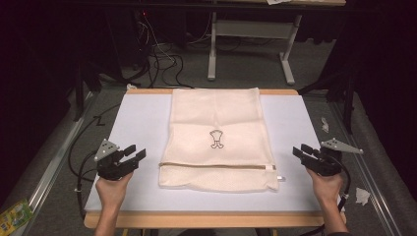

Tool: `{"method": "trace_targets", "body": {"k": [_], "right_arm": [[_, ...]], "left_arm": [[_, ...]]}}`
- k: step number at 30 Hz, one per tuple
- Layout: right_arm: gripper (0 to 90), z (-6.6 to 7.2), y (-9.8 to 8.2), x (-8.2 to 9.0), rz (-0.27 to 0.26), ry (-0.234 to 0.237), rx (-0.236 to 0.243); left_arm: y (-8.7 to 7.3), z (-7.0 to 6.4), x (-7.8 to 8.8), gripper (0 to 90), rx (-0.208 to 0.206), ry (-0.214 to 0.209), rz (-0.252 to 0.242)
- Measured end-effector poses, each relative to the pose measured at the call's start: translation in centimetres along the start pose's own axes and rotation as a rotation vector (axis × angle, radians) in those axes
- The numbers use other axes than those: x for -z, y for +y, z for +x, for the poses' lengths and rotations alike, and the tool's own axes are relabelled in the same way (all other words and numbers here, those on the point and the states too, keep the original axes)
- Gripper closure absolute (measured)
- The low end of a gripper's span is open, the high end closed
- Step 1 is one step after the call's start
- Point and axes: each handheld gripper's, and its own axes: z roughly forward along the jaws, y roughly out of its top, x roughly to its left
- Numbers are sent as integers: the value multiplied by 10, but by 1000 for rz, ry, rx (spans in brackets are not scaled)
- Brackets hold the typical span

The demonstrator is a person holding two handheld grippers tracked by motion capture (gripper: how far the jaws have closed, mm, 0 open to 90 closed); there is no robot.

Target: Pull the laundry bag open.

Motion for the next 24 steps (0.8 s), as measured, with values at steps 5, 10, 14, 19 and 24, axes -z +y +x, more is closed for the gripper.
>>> {"method": "trace_targets", "body": {"k": [5,10,14,19,24], "right_arm": [[580,-6,-4,1,-6,-15,-18],[579,-12,-8,3,-12,-24,-28],[578,-17,-12,4,-11,-37,-49],[579,-23,-16,3,-11,-49,-60],[579,-31,-22,-2,4,-70,-86]], "left_arm": [[-4,5,2,523,11,26,-5],[-5,9,3,521,20,42,-8],[-8,12,-1,518,42,50,-10],[-11,14,-6,512,56,54,1],[-14,16,-14,508,63,66,12]]}}
